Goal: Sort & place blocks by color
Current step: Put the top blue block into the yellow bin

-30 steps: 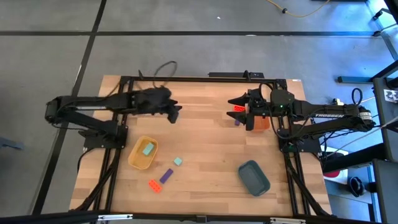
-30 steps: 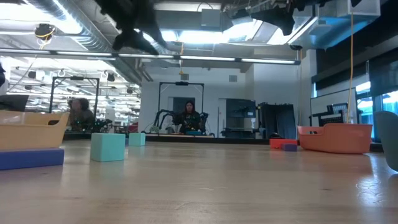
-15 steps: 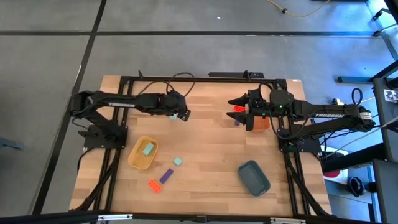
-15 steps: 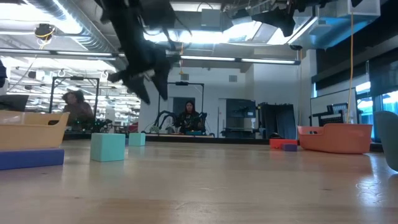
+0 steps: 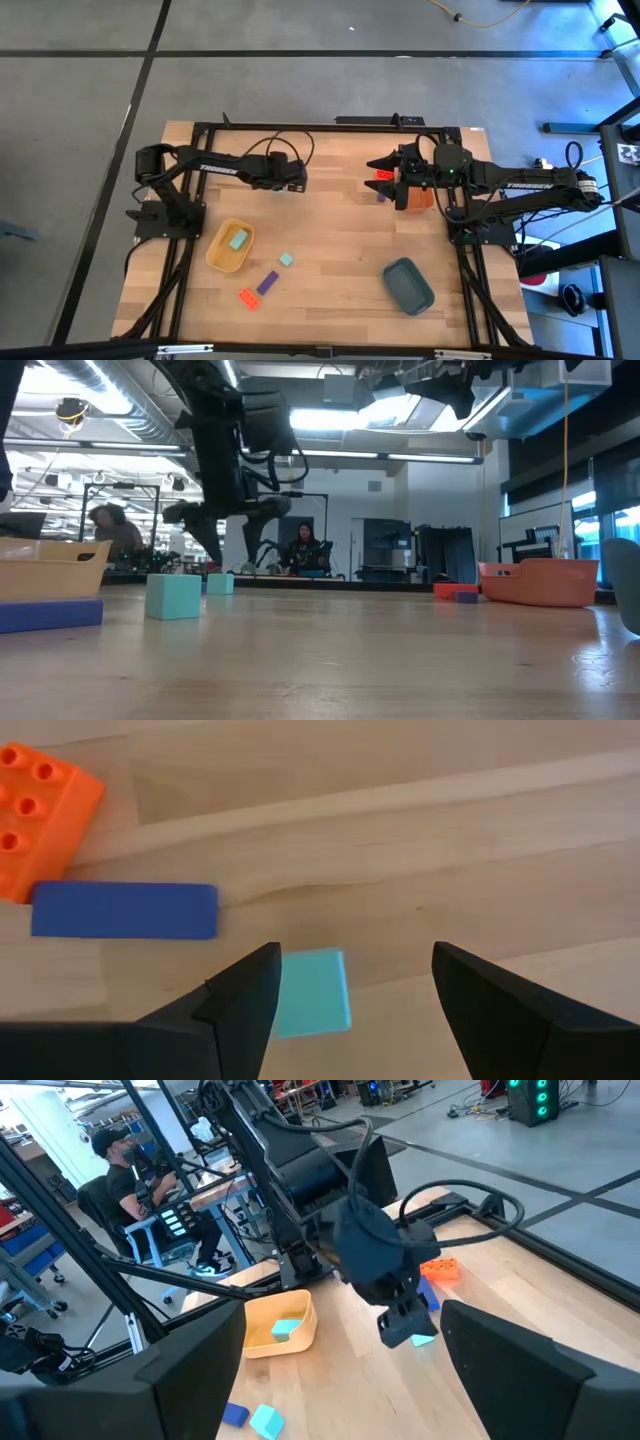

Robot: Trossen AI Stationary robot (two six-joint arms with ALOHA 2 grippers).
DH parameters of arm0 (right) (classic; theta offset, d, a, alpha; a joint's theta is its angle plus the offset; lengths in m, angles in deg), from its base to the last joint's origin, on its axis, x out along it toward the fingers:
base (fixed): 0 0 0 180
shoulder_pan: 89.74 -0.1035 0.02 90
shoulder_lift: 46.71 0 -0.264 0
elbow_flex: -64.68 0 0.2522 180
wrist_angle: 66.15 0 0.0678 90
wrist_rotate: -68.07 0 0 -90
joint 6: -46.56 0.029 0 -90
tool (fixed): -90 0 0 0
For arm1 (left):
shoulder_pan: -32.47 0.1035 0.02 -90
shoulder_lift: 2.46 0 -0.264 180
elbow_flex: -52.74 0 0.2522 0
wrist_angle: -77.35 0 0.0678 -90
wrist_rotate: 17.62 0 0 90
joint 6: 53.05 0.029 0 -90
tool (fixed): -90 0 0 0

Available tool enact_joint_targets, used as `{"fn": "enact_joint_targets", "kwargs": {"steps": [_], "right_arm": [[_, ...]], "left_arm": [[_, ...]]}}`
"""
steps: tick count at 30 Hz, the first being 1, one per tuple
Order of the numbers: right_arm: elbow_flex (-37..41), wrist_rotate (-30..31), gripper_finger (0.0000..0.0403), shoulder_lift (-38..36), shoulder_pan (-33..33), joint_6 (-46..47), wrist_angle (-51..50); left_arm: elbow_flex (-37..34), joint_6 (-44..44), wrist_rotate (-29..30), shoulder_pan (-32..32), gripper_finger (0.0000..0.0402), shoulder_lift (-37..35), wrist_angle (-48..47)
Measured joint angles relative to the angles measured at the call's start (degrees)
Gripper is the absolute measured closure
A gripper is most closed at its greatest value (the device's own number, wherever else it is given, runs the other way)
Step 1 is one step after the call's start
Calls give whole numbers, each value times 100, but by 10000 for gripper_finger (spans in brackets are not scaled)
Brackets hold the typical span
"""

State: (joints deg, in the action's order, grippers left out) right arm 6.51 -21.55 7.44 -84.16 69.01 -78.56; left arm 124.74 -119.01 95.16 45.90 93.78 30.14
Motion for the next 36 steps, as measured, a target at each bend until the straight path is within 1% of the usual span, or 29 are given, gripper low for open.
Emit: {"fn": "enact_joint_targets", "kwargs": {"steps": [3, 9, 14, 17, 22, 26, 31, 36], "right_arm": [[0, 0, 65, 0, 0, -19, -4], [0, 2, 65, 7, 2, -28, -6], [0, 3, 65, 7, 2, -31, -7], [0, 9, 65, 7, 2, -41, -6], [0, 15, 65, 9, 2, -43, -5], [0, 13, 65, 9, 2, -43, -4], [0, 13, 65, 9, 2, -43, -1], [0, 13, 65, 11, 2, -21, -1]], "left_arm": [[0, -144, 55, -20, 150, 24, -300], [-11, -388, 155, -19, 152, 22, -312], [-319, -787, -13, -22, 152, 60, -137], [-550, -899, -46, -15, 152, 60, 279], [-714, -857, -59, -17, 150, 60, 684], [-756, -784, -39, -19, 154, 60, 677], [-756, -430, -68, -19, 155, 66, 708], [-762, -417, -132, -22, 160, 170, 766]]}}
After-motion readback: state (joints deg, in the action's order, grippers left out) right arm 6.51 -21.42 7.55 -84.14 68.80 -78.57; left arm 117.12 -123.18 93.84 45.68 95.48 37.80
